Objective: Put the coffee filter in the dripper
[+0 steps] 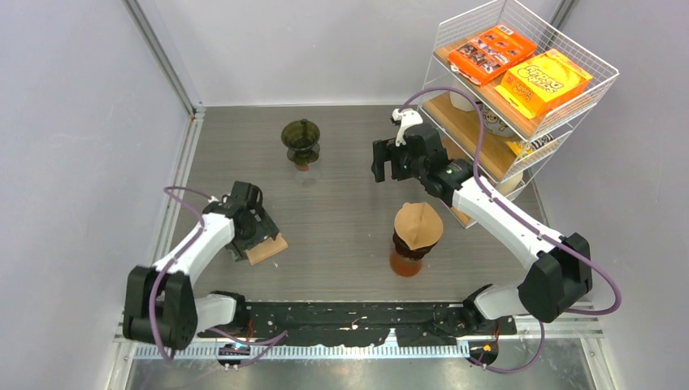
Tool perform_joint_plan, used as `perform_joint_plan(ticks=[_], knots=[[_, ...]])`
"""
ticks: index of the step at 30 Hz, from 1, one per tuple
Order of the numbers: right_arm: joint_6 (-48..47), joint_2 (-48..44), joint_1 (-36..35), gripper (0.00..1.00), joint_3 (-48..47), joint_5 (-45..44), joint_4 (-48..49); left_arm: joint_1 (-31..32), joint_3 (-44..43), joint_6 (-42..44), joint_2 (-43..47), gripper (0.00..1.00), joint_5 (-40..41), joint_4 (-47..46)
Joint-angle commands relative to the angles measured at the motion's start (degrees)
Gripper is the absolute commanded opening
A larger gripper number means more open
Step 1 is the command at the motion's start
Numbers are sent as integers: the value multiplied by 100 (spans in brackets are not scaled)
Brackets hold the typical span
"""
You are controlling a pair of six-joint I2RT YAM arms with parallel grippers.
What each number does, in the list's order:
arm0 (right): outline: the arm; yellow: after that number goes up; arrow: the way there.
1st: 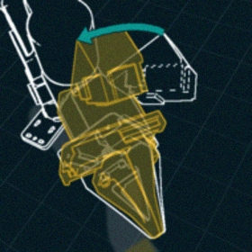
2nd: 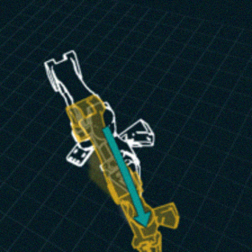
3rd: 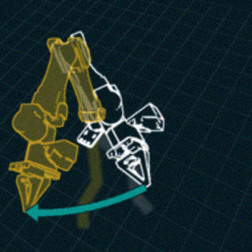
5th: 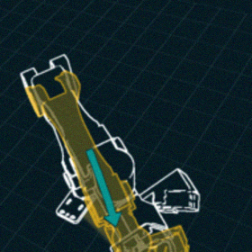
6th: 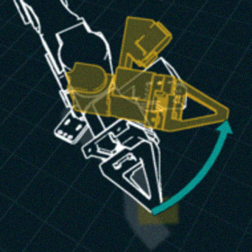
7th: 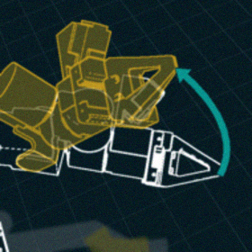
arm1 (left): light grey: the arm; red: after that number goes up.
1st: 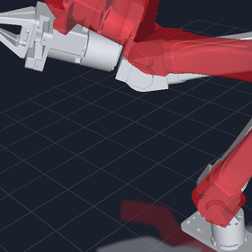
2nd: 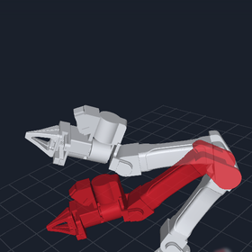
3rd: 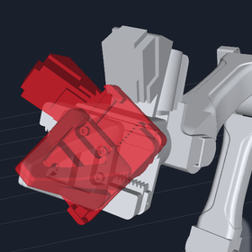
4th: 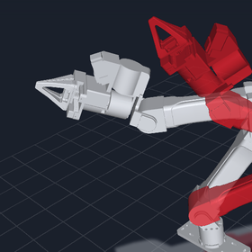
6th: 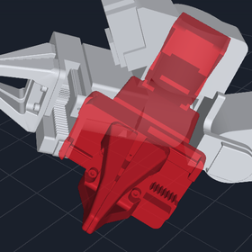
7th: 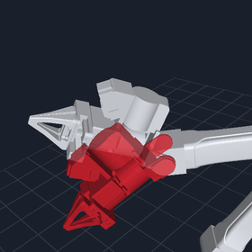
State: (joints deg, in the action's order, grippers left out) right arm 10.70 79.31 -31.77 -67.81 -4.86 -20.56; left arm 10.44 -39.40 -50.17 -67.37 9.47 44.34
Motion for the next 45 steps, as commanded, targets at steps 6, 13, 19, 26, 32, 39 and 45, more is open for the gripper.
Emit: perform_joint_plan(ticks=[6, 13, 19, 26, 32, 39, 45], knots=[[-66, -140, -22, 95, 23, -216, 261, -24, -252, 274, -1104, 91, -428, -307], [-89, -28, -22, 95, -21, -245, 247, -22, -197, 279, -1288, 87, -364, -658], [-138, -62, -22, 95, 6, -373, 242, -16, -388, 295, -1451, 76, -269, -571], [-188, -135, -22, 95, 49, -453, 237, -12, -546, 324, -1590, 69, -235, -596], [-219, -247, -22, 95, 95, -522, 243, 248, -806, 165, -1819, 67, -268, -465], [-262, -359, -14, 96, 156, -587, 250, 780, -987, -110, -2359, 65, -710, -627], [-278, -478, 11, 95, 263, -645, 285, 1535, -1348, -280, -2898, 60, -516, -278]])
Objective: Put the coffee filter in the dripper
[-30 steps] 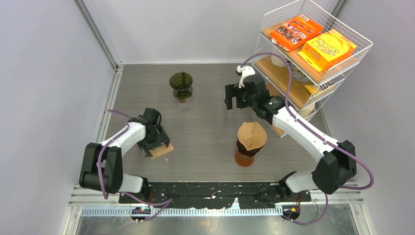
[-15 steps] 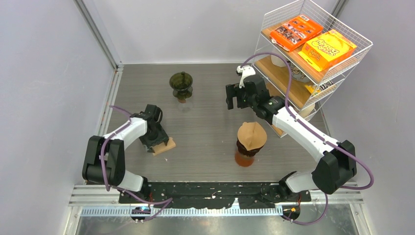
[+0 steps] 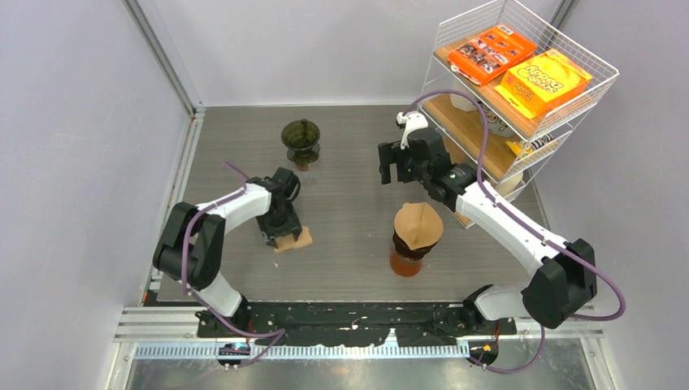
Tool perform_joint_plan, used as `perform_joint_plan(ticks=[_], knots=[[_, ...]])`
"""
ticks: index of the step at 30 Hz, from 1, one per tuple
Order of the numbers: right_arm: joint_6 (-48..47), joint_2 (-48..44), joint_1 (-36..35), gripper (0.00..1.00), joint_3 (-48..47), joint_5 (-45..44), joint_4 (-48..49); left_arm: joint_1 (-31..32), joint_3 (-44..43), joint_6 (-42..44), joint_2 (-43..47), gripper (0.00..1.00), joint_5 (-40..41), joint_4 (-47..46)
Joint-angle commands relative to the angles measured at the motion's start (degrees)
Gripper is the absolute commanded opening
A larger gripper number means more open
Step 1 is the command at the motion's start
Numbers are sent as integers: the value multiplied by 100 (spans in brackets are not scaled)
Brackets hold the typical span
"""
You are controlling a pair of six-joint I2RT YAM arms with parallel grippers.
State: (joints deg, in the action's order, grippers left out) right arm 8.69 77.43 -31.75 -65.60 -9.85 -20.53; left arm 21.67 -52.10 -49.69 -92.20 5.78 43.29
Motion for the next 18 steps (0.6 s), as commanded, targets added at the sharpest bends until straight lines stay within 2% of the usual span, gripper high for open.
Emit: perform_joint_plan(ticks=[1, 10, 18], knots=[[-71, -318, 10, 95, 54, -143, 308, 450, -103, -338, -450, 59, -102, -165], [-52, -406, 10, 95, 134, -51, 363, 569, -257, -210, -452, 44, -12, -39], [60, -483, 10, 95, 157, 60, 408, 711, -597, 201, 141, 22, 412, 313]])
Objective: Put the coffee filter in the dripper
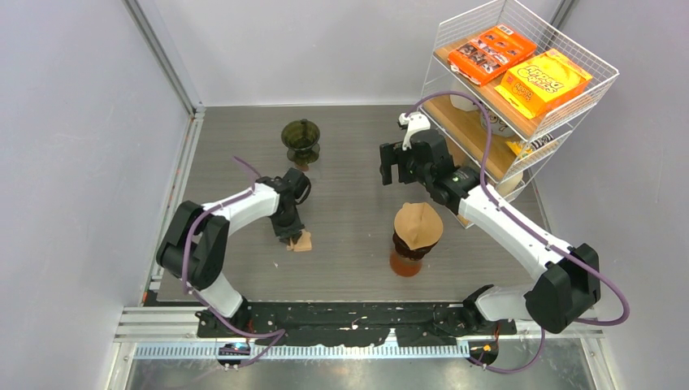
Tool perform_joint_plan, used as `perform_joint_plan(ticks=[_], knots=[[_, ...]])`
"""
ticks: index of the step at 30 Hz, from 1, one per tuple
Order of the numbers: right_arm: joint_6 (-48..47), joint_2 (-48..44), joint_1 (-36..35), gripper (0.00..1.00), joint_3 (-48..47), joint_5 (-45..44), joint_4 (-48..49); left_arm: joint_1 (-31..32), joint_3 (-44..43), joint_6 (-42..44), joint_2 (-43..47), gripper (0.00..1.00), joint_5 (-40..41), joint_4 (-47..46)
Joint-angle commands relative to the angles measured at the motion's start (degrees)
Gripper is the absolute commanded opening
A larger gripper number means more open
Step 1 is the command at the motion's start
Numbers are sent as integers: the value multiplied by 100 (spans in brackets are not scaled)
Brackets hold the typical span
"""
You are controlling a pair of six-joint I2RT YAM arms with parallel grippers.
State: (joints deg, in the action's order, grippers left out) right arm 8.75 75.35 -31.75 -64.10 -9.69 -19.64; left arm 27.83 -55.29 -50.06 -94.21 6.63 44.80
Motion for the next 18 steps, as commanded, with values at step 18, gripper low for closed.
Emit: perform_joint_plan(ticks=[18], knots=[[193, -608, -68, 95, 387, 3828, 1165, 747, 157, 1692, 2756, 18, -256, -1137]])
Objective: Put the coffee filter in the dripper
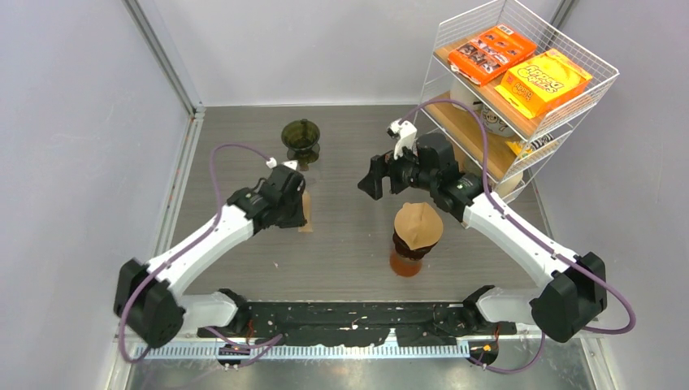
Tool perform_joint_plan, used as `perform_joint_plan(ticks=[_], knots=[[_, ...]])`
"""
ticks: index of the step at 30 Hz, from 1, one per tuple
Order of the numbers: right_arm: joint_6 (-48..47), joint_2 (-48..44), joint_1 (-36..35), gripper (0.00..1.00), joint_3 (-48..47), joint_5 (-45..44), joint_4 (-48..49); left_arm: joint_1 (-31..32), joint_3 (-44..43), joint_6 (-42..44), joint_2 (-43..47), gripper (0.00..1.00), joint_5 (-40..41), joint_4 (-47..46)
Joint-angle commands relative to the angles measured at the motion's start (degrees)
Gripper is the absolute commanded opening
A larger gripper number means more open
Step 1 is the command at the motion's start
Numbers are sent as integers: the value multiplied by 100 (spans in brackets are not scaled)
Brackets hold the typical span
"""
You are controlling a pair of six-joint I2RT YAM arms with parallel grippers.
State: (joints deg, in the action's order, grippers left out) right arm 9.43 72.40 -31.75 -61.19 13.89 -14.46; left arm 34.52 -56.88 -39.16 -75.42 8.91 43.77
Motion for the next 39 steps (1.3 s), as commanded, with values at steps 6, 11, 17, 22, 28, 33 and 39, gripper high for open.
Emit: perform_joint_plan(ticks=[6, 11, 17, 22, 28, 33, 39], knots=[[28, -523, -129, 95, 359, 2253, 1001, 79, 984, 1099, 2064, 21, -1741, -2801], [61, -703, -225, 95, 603, 2981, 1679, 77, 1431, 1100, 2630, 25, -2732, -4177], [-181, -830, -520, 95, 589, 3083, 1844, 74, 1640, 1080, 2917, 27, -3494, -4773], [-162, -821, -619, 97, 607, 2772, 1880, 73, 1733, 1026, 3006, 28, -3759, -5120], [-138, -840, -709, 100, 554, 2952, 1687, 75, 1788, 1002, 3069, 28, -3479, -5133], [-3, -938, -736, 95, 686, 2759, 1529, 78, 1839, 1010, 3186, 29, -3147, -5202], [402, -877, -761, 84, 731, 3041, 1774, 74, 1805, 1061, 3281, 29, -2967, -5143]])
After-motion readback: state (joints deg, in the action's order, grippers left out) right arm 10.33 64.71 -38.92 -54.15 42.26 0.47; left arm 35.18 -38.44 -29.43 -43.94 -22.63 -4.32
